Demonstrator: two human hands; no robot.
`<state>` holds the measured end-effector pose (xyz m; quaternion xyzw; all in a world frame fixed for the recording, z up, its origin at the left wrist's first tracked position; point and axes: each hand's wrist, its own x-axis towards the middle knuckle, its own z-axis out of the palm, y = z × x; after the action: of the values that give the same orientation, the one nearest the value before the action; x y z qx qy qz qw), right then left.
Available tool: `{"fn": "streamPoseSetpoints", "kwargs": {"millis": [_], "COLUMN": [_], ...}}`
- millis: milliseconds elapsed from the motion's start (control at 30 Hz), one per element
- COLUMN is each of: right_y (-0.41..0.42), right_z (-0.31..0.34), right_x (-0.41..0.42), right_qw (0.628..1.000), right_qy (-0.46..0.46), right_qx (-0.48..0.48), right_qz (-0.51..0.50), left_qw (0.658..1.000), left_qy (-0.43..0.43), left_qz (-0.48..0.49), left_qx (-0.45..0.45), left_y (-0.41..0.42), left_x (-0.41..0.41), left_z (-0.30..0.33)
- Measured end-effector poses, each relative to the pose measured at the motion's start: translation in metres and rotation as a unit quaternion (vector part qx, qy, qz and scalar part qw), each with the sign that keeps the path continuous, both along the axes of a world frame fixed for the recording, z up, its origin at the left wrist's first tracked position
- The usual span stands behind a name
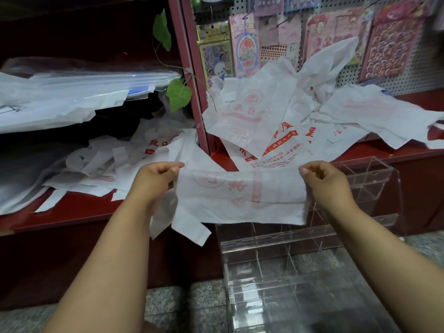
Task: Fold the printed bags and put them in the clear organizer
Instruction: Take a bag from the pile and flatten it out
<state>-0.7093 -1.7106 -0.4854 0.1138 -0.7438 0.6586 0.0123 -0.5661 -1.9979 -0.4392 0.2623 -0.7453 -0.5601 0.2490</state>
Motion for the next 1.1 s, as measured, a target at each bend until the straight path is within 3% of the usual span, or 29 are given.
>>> {"fn": "streamPoseSetpoints", "kwargs": {"millis": [100, 233, 500, 667, 733, 867, 1100], "right_y": [0.007, 0.014, 0.012, 0.012, 0.015, 0.014, 0.006], "right_z": [0.017, 0.027, 0.032, 0.036, 0.037, 0.037, 0.027], "right_x": [0.002, -0.001, 0.001, -0.002, -0.006, -0.005, -0.01], "right_qw": [0.997, 0.992, 0.994, 0.977, 0.983, 0.995, 0.996], "right_qy": [-0.015, 0.028, 0.102, 0.198, 0.176, 0.081, 0.079], "right_qx": [-0.035, -0.019, 0.018, 0.074, 0.052, -0.041, -0.011], "right_qz": [0.068, 0.124, 0.04, -0.018, -0.01, 0.032, -0.028], "left_qw": [0.997, 0.997, 0.995, 0.988, 0.987, 0.991, 0.976], "left_qy": [0.045, 0.065, 0.058, 0.051, 0.057, 0.103, 0.12], "left_qz": [-0.033, -0.03, 0.03, 0.019, 0.007, -0.033, 0.071], "left_qx": [0.045, 0.018, -0.08, -0.142, -0.15, -0.076, -0.17], "left_y": [-0.005, -0.008, 0.002, 0.006, 0.008, 0.016, 0.034], "left_x": [0.008, 0.018, 0.028, 0.028, 0.028, 0.023, 0.004], "left_z": [0.008, 0.015, 0.025, 0.03, 0.032, 0.028, 0.011]}}
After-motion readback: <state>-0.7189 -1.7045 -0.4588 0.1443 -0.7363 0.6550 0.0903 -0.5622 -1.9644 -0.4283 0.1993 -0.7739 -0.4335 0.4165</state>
